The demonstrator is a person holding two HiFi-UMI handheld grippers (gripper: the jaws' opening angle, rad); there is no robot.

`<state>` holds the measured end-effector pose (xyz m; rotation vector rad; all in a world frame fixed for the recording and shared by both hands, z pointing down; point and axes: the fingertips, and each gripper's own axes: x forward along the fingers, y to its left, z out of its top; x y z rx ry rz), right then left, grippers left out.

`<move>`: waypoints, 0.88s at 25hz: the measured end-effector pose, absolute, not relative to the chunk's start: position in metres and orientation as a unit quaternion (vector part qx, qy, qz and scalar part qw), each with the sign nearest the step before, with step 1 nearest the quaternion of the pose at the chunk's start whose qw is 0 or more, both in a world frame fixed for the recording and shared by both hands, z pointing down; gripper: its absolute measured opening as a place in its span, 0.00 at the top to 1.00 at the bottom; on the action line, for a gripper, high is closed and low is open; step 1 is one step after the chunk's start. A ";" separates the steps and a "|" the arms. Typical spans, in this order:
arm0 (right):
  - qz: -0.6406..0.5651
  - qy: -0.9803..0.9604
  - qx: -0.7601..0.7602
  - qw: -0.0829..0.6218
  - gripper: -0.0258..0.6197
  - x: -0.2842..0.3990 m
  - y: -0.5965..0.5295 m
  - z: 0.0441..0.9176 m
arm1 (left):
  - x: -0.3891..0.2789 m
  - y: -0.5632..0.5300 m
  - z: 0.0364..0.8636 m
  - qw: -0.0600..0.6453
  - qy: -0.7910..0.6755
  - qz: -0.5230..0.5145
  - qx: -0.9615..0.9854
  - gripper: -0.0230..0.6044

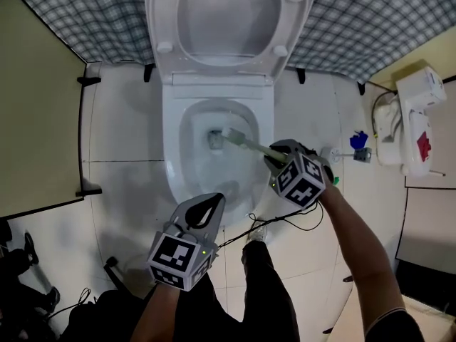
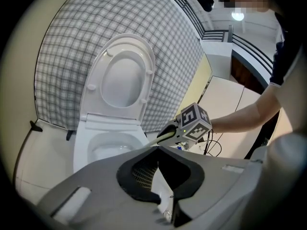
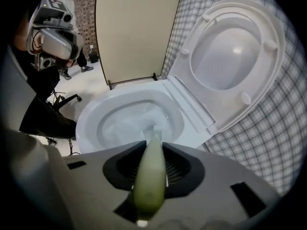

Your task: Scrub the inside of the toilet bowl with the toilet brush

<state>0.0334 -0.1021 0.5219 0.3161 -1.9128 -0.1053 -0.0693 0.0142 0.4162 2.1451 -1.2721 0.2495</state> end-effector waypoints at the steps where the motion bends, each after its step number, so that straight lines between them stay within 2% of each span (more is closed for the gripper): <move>1: -0.046 -0.809 0.129 0.572 0.77 0.033 -0.106 0.523 | -0.070 0.011 0.416 0.312 -0.482 0.094 0.813 0.96; 14: -0.044 -0.780 0.110 0.614 0.77 0.033 -0.130 0.560 | -0.069 -0.007 0.421 0.308 -0.483 0.093 0.814 0.96; 22: -0.089 -0.769 0.067 0.629 0.77 0.057 -0.117 0.503 | -0.066 -0.004 0.424 0.315 -0.480 0.088 0.814 0.96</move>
